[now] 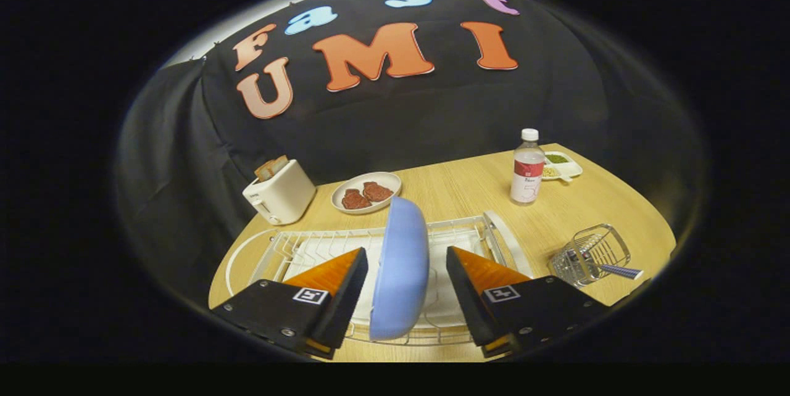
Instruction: Take the plate from the dish rack, then take the spoon from the basket and place it into the plate.
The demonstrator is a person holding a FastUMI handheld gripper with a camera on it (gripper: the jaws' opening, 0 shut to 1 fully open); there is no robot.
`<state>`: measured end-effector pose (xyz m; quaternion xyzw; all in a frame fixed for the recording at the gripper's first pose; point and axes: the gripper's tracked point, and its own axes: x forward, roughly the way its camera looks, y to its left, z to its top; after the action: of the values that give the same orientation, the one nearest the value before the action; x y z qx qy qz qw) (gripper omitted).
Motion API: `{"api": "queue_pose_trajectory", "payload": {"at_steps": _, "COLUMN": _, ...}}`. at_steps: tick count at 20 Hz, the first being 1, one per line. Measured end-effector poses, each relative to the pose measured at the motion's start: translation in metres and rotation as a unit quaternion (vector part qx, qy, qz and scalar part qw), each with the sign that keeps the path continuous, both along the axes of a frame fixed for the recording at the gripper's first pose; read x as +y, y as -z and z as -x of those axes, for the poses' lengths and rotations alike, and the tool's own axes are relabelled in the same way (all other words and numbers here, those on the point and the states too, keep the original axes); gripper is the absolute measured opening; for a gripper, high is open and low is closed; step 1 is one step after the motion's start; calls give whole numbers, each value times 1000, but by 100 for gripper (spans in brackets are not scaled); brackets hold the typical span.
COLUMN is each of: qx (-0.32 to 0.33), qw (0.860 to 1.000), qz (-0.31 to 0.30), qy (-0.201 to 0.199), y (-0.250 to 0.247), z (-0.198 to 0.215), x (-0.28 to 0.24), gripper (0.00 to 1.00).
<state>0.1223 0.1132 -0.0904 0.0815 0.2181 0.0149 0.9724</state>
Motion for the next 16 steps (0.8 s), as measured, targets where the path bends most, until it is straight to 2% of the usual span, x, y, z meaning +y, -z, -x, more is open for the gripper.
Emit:
{"api": "queue_pose_trajectory", "payload": {"at_steps": 1, "qx": 5, "qw": 1000, "qz": -2, "qy": 1, "y": 3, "z": -2, "x": 3, "gripper": 72}}
{"api": "queue_pose_trajectory", "payload": {"at_steps": 3, "qx": 16, "qw": 1000, "qz": -2, "qy": 8, "y": 10, "z": -4, "x": 5, "gripper": 55}}
{"api": "queue_pose_trajectory", "payload": {"at_steps": 4, "qx": 15, "qw": 1000, "qz": 3, "qy": 23, "y": 9, "z": -5, "x": 1, "gripper": 42}}
{"api": "queue_pose_trajectory", "payload": {"at_steps": 7, "qx": 24, "qw": 999, "qz": 13, "qy": 44, "y": 9, "z": -6, "x": -7, "gripper": 34}}
{"api": "queue_pose_trajectory", "payload": {"at_steps": 12, "qx": 21, "qw": 996, "qz": 46, "qy": 68, "y": 2, "z": -4, "x": -13, "gripper": 31}}
{"api": "queue_pose_trajectory", "payload": {"at_steps": 16, "qx": 3, "qw": 994, "qz": 88, "qy": 70, "y": -12, "z": -8, "x": -6, "gripper": 29}}
